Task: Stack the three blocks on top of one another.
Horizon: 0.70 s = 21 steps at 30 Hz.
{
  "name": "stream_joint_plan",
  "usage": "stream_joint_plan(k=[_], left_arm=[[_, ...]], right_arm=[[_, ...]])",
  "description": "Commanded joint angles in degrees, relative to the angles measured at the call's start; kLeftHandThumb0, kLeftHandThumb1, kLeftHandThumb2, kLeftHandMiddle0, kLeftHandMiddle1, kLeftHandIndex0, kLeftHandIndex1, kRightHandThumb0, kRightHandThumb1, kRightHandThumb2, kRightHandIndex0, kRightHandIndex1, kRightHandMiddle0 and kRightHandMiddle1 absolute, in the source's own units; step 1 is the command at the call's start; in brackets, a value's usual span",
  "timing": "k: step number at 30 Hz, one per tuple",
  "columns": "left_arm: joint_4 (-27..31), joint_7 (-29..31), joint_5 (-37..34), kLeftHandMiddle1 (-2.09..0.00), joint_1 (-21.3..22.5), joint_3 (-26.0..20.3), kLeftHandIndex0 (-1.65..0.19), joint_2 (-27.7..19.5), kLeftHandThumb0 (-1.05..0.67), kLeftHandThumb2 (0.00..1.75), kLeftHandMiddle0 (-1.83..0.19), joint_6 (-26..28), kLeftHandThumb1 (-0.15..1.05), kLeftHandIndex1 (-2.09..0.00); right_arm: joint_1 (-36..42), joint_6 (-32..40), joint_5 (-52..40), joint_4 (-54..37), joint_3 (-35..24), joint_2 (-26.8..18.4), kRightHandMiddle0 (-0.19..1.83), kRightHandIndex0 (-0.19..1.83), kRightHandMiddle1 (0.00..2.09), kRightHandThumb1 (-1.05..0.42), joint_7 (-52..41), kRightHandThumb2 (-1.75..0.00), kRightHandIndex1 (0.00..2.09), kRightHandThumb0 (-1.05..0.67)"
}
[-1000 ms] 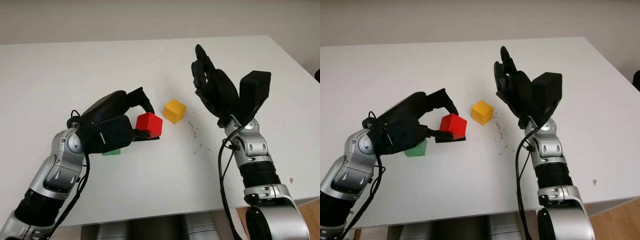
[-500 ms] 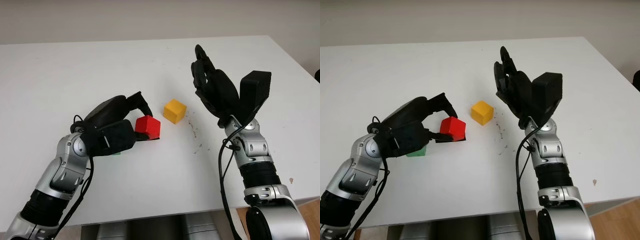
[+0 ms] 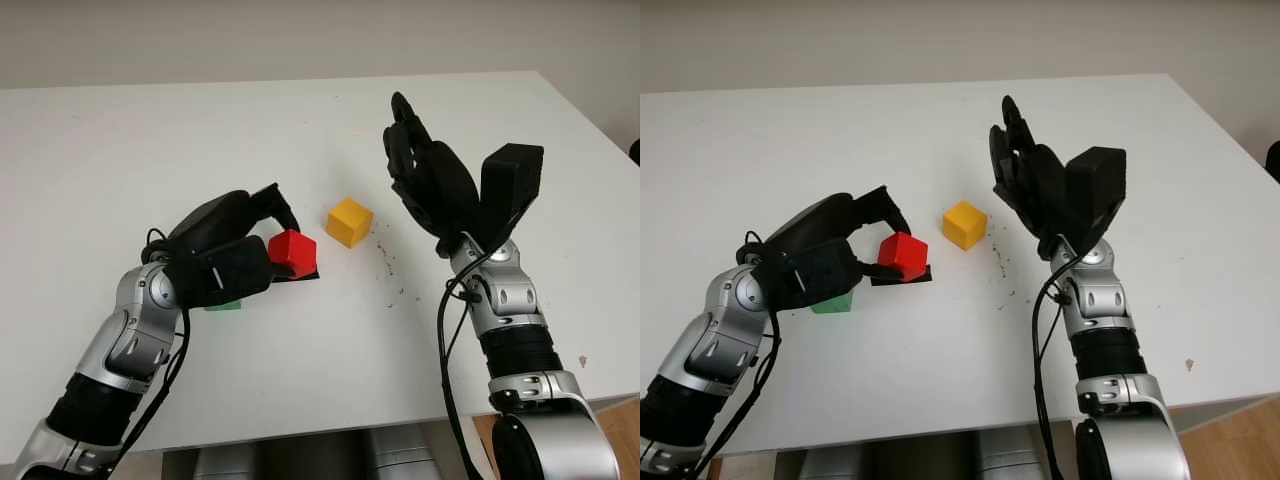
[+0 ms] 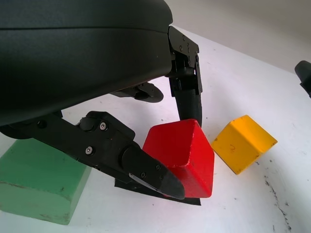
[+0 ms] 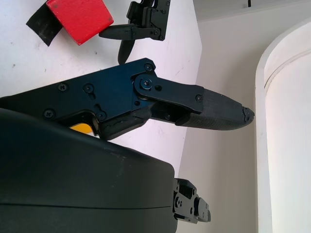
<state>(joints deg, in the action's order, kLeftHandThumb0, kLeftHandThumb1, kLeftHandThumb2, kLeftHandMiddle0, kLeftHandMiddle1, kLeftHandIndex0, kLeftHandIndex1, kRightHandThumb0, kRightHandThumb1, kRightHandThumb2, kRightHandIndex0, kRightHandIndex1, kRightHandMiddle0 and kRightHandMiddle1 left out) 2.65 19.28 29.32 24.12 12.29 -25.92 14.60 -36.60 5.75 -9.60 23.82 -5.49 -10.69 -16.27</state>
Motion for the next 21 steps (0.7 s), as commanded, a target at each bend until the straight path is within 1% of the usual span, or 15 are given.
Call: stream_joint_plan(k=[1, 13, 18, 21], left_arm=[[-0.46, -0.04, 0.15, -0.06, 0.99, 0.19, -0.3, 0.1, -0.36, 0.05, -0.45, -0.02, 0.98, -1.57], [-0.24, 1.33, 2.32, -0.05, 1.47, 0.62, -0.33, -0.71, -0.35, 0.06, -0.45, 1.06, 0.98, -1.57], [0.61, 4.15, 3.31, -0.05, 1.98, 0.94, -0.3, -1.56, -0.36, 0.05, -0.43, 3.08, 0.99, -1.63], [1.2, 7.66, 5.43, -0.03, 2.9, 2.4, -0.29, -2.67, -0.39, 0.06, -0.4, 5.86, 0.99, -1.63]], right_arm=[[0.03, 0.16, -0.13, -1.55, -0.27, -0.34, -0.19, -0.19, 0.0, -1.05, -0.08, -0.65, 0.0, -0.77], [-0.09, 0.17, -0.13, -1.37, -0.3, -0.35, -0.19, -0.19, 0.0, -1.05, -0.23, -0.66, 0.0, -0.76], [-0.21, 0.36, -0.03, -1.37, -0.21, -0.46, -0.19, -0.19, 0.0, -1.05, -0.27, -0.66, 0.0, -0.76], [-0.27, 0.28, -0.02, -1.26, -0.27, -0.44, -0.19, -0.19, 0.0, -1.05, -0.2, -0.66, 0.0, -0.76]])
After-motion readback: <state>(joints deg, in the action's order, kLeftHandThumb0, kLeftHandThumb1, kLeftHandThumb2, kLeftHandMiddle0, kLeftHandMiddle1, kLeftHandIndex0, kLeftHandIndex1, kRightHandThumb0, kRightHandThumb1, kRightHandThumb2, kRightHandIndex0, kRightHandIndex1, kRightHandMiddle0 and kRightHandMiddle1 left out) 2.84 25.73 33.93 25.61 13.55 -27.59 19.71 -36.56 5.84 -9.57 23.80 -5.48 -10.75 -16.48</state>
